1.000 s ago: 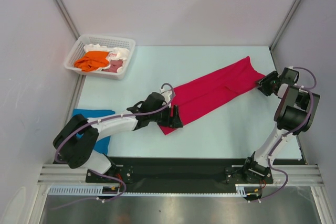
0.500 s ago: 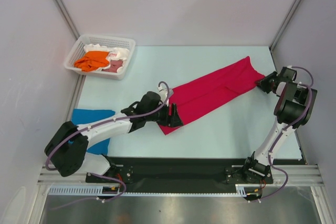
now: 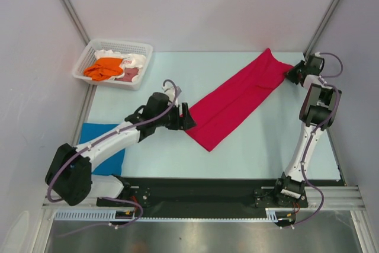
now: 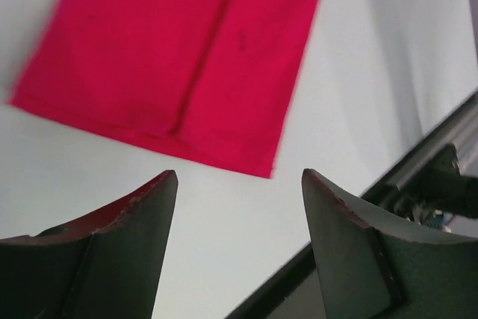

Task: Fold and stack the t-shirts
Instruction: Fold the tshirt

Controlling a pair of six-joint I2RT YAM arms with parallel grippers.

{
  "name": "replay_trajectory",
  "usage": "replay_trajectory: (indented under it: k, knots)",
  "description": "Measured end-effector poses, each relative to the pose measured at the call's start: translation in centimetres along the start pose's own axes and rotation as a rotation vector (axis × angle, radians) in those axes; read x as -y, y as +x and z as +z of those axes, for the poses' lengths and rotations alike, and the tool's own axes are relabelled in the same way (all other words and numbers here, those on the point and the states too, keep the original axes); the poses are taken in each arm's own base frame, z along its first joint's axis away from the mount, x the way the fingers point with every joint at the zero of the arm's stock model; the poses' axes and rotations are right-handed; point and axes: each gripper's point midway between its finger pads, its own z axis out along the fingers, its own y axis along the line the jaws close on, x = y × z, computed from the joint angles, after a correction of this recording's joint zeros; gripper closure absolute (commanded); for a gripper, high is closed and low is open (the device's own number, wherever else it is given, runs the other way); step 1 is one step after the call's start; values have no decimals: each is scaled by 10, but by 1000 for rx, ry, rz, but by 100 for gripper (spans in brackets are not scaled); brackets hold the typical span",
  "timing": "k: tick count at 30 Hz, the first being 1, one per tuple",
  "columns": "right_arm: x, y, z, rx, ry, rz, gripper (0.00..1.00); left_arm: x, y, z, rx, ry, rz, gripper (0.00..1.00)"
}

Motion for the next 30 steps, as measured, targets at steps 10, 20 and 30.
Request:
replay_trajectory:
  k: [10, 20, 30]
  knots:
    - [-3, -27, 1, 11, 115, -60, 49, -86, -47, 44, -82, -225, -83, 23]
    - [-13, -19, -128, 37, 177, -70, 47, -126, -41, 69, -212, -322, -10, 24]
    - [-56, 35, -201, 22, 4, -116, 47, -146, -16, 71, -298, -315, 13, 49]
